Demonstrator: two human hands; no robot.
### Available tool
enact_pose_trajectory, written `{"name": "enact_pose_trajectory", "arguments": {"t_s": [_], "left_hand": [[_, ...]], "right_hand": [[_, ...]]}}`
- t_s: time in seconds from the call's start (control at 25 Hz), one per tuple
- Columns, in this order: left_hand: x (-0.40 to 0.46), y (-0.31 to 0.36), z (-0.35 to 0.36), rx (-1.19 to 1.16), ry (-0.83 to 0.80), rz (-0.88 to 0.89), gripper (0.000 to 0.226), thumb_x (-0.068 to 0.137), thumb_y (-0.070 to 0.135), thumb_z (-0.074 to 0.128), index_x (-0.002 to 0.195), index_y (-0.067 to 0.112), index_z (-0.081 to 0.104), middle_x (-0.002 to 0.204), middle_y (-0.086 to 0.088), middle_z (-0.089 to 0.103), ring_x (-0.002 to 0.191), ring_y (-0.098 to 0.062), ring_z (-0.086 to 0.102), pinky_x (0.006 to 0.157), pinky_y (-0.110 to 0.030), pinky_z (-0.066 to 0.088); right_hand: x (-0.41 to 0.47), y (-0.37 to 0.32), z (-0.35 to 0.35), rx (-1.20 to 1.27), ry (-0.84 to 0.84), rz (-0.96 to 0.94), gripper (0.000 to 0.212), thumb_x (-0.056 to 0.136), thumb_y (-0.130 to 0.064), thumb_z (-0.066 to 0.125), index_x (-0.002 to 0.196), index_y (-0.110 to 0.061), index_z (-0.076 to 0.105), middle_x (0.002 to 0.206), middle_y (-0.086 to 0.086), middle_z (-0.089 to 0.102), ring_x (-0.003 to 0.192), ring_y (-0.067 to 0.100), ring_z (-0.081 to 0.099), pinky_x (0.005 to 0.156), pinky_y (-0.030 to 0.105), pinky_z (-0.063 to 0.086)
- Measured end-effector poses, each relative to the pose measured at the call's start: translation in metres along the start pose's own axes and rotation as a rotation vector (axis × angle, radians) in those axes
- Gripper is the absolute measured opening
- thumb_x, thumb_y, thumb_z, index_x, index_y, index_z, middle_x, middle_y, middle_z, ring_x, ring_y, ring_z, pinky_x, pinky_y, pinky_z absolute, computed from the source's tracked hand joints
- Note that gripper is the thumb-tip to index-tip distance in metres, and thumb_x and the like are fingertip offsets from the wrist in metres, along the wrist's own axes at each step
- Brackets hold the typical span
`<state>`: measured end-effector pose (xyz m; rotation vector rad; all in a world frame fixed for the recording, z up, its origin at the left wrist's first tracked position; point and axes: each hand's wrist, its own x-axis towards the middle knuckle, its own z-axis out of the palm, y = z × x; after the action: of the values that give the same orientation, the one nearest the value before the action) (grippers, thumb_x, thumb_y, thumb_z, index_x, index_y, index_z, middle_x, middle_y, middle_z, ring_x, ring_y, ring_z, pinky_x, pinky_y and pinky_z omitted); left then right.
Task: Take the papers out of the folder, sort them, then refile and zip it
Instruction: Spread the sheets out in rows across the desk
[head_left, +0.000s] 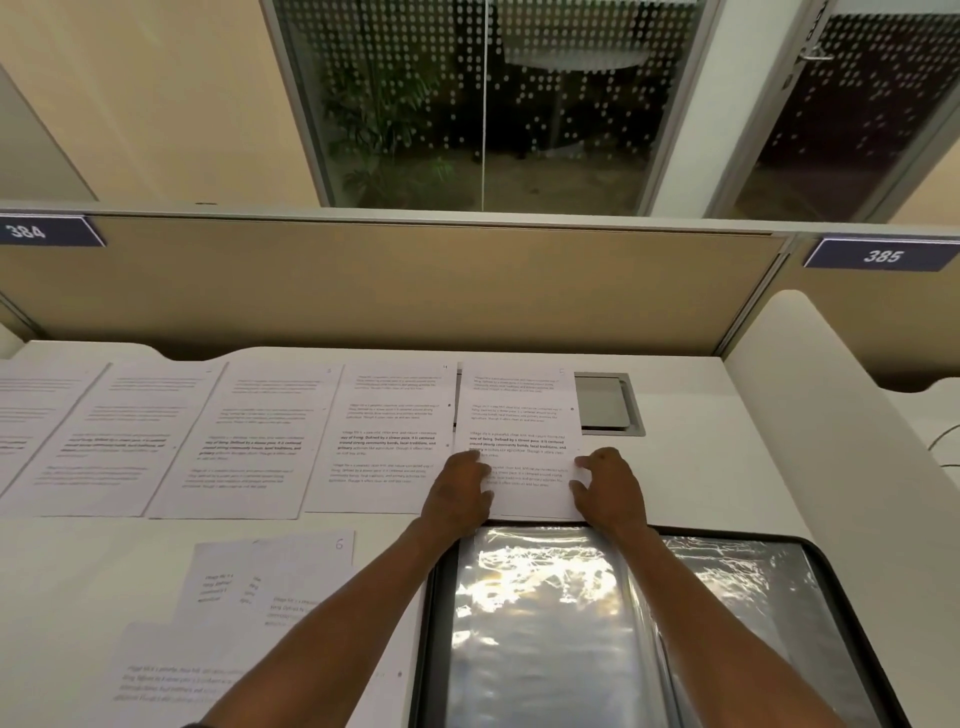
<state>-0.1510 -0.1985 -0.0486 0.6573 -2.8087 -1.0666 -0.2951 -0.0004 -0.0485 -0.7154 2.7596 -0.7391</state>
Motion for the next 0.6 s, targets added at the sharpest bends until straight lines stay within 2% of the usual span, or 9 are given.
{"name": "enact_pose_trajectory", "arguments": {"t_s": [0.12, 0.2, 0.36, 0.44, 0.6], "left_hand": [[-0.002, -0.001, -0.003, 0.031, -0.011, 0.019, 0.047, 0.093, 0.02, 0.064, 0.138, 0.008, 0.054, 0.156, -0.008, 0.035, 0.146, -0.022, 0.03, 0.116, -0.024, 0.019], [-0.007, 0.0, -0.006, 0.011, 0.028, 0.061, 0.048, 0.094, 0.021, 0.065, 0.139, 0.01, 0.054, 0.156, -0.008, 0.036, 0.146, -0.022, 0.03, 0.118, -0.025, 0.017], [-0.04, 0.003, -0.018, -0.11, 0.156, 0.123, 0.041, 0.09, 0.021, 0.071, 0.129, 0.013, 0.064, 0.147, -0.006, 0.049, 0.138, -0.023, 0.043, 0.117, -0.035, 0.03], [-0.073, 0.001, -0.025, -0.179, 0.219, 0.088, 0.037, 0.089, 0.025, 0.072, 0.126, 0.019, 0.066, 0.144, 0.001, 0.053, 0.135, -0.015, 0.046, 0.114, -0.032, 0.036], [-0.168, -0.015, -0.038, -0.267, 0.347, -0.015, 0.031, 0.09, 0.033, 0.071, 0.12, 0.037, 0.065, 0.138, 0.018, 0.054, 0.131, 0.002, 0.044, 0.109, -0.018, 0.028]], "right_hand": [[-0.001, -0.003, -0.003, 0.001, -0.004, 0.005, 0.043, 0.09, -0.022, 0.069, 0.13, -0.009, 0.063, 0.129, 0.013, 0.056, 0.121, 0.03, 0.054, 0.102, 0.038, 0.044], [-0.007, -0.01, -0.007, 0.053, 0.067, -0.007, 0.043, 0.089, -0.021, 0.071, 0.13, -0.01, 0.064, 0.13, 0.013, 0.058, 0.123, 0.03, 0.055, 0.103, 0.038, 0.043], [-0.045, -0.044, -0.008, 0.256, 0.292, -0.079, 0.036, 0.086, -0.014, 0.074, 0.121, -0.013, 0.068, 0.121, 0.008, 0.062, 0.113, 0.027, 0.06, 0.098, 0.038, 0.05], [-0.076, -0.064, -0.003, 0.342, 0.353, -0.138, 0.034, 0.084, -0.011, 0.075, 0.117, -0.016, 0.069, 0.116, 0.002, 0.062, 0.105, 0.022, 0.063, 0.091, 0.038, 0.054], [-0.151, -0.105, 0.019, 0.514, 0.227, -0.152, 0.031, 0.085, -0.013, 0.076, 0.113, -0.024, 0.071, 0.106, -0.014, 0.067, 0.087, 0.006, 0.067, 0.073, 0.026, 0.057]]}}
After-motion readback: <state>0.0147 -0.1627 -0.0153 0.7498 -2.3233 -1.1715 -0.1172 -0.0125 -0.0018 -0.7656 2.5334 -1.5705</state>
